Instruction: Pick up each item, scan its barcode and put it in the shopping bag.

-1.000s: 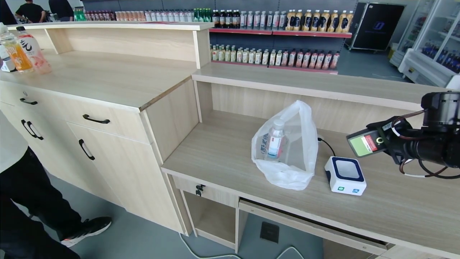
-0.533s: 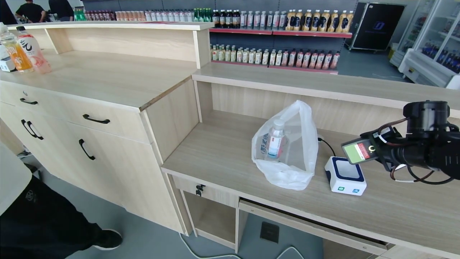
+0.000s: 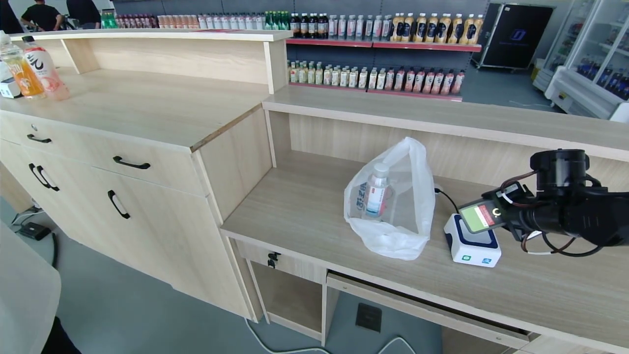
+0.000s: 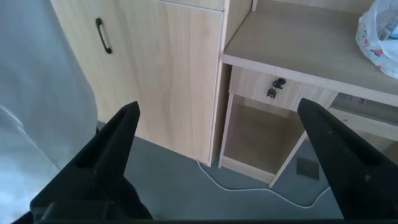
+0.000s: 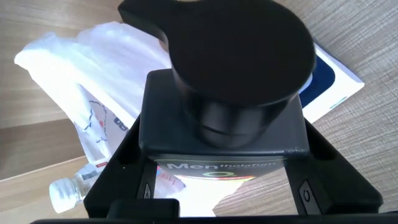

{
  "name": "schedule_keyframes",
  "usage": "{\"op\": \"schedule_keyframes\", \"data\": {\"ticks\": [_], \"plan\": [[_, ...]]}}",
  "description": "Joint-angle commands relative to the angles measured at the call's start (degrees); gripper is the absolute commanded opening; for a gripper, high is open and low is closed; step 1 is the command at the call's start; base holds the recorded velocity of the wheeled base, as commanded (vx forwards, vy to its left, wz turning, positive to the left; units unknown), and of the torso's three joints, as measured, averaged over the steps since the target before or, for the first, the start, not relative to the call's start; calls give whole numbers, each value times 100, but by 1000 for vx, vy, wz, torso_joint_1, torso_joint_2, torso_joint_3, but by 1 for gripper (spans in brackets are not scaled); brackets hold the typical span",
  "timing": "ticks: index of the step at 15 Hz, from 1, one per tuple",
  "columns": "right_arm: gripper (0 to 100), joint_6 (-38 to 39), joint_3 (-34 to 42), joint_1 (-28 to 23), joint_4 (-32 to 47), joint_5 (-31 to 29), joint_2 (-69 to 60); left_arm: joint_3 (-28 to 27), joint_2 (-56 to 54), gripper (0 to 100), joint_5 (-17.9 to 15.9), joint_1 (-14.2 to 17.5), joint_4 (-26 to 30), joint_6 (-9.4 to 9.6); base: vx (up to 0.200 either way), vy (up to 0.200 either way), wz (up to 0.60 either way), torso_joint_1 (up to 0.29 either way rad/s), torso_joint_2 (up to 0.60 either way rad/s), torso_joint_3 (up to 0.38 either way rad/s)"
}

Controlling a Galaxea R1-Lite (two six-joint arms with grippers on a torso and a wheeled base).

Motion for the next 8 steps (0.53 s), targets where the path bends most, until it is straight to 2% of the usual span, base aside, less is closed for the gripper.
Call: {"op": "schedule_keyframes", "data": {"ticks": [1,8], "plan": [[0,13,-81,62,1,-1,166,0,0,100,-1,1,0,-2,0,0,0,0,0,0],[0,57,-231,88,-42,-1,421,0,0,100,8,1,0,-2,0,0,0,0,0,0]]}}
